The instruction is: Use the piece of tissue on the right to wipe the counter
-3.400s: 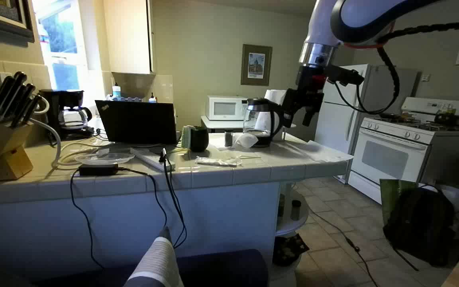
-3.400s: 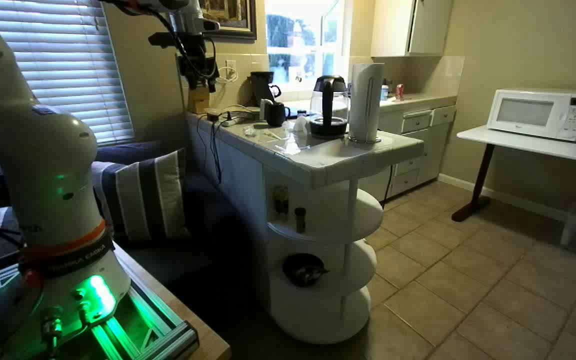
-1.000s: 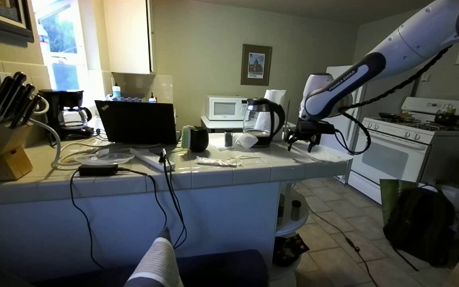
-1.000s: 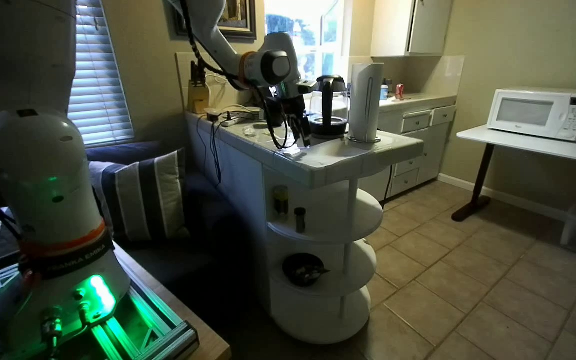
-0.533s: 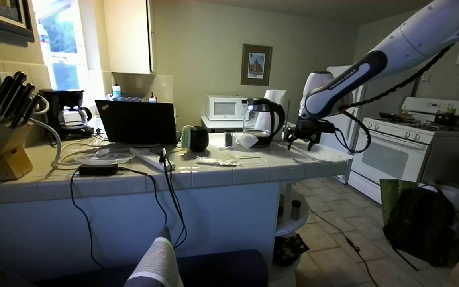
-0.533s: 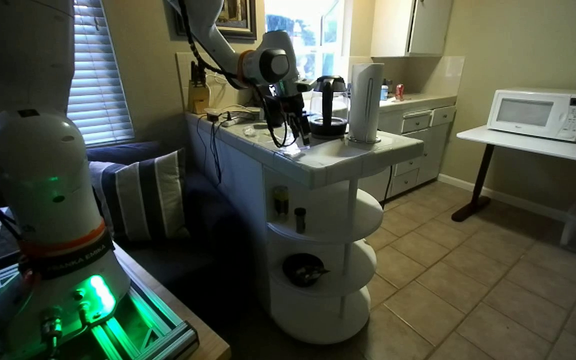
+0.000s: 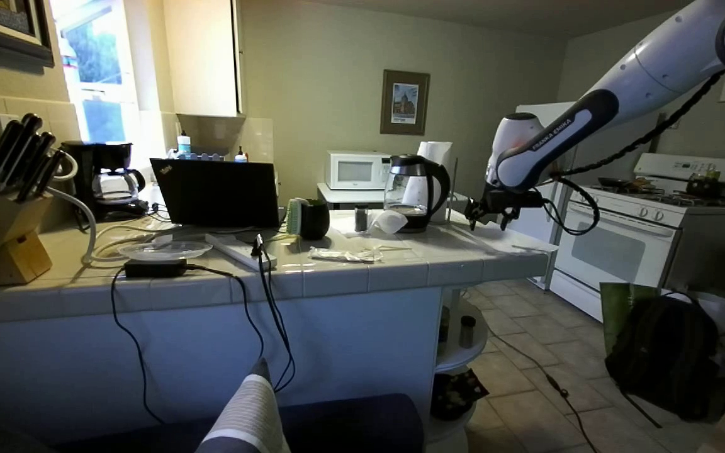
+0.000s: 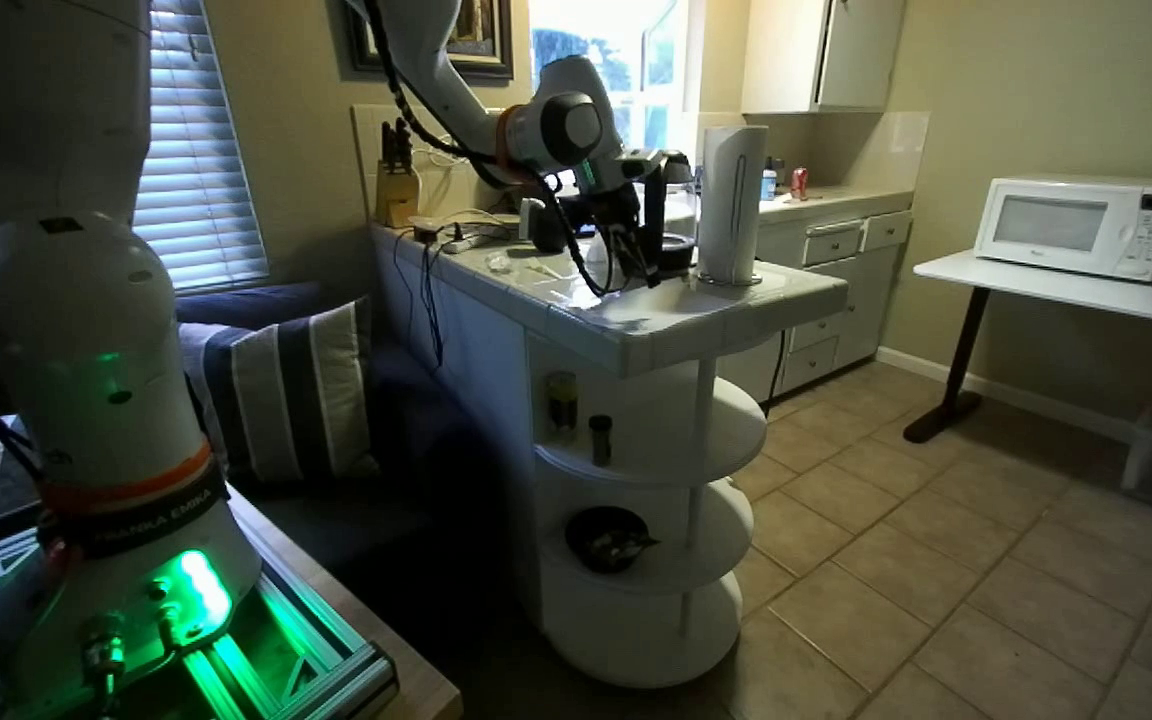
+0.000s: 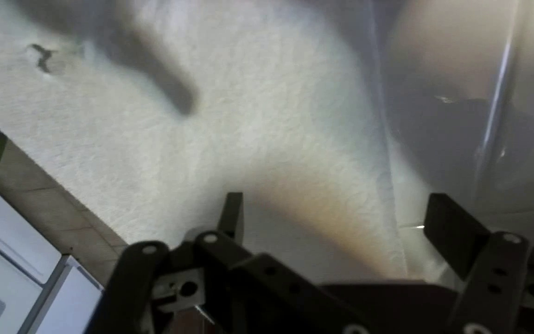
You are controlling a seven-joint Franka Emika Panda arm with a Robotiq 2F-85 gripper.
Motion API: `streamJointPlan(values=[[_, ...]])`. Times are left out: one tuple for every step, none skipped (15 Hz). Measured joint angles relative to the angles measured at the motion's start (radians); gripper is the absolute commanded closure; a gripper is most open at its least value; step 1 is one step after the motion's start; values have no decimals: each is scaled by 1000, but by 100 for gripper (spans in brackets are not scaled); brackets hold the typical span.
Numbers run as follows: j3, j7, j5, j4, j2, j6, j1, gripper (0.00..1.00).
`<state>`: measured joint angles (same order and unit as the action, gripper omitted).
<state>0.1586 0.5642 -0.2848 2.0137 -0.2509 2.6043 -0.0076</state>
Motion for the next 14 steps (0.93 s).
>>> streamJointPlan(values=[[12, 0, -11, 0, -6, 15, 0, 0], [23, 2, -23, 1, -13, 33, 0, 0], [34, 3, -35, 1, -20, 48, 0, 0], [44, 3, -44, 1, -28, 58, 1, 0], [51, 3, -48, 2, -36, 64, 2, 0], [57, 3, -51, 2, -44, 67, 4, 0], [63, 3, -52, 2, -53, 69, 7, 0], [68, 3, -53, 3, -62, 70, 11, 9], [72, 3, -53, 3, -72, 71, 15, 27], [75, 3, -53, 3, -81, 75, 19, 34], [77, 3, -53, 3, -87, 83, 23, 44], [79, 3, -53, 1, -87, 84, 27, 51], [82, 3, -53, 1, -87, 84, 32, 60], [83, 3, -53, 1, -86, 84, 36, 66]])
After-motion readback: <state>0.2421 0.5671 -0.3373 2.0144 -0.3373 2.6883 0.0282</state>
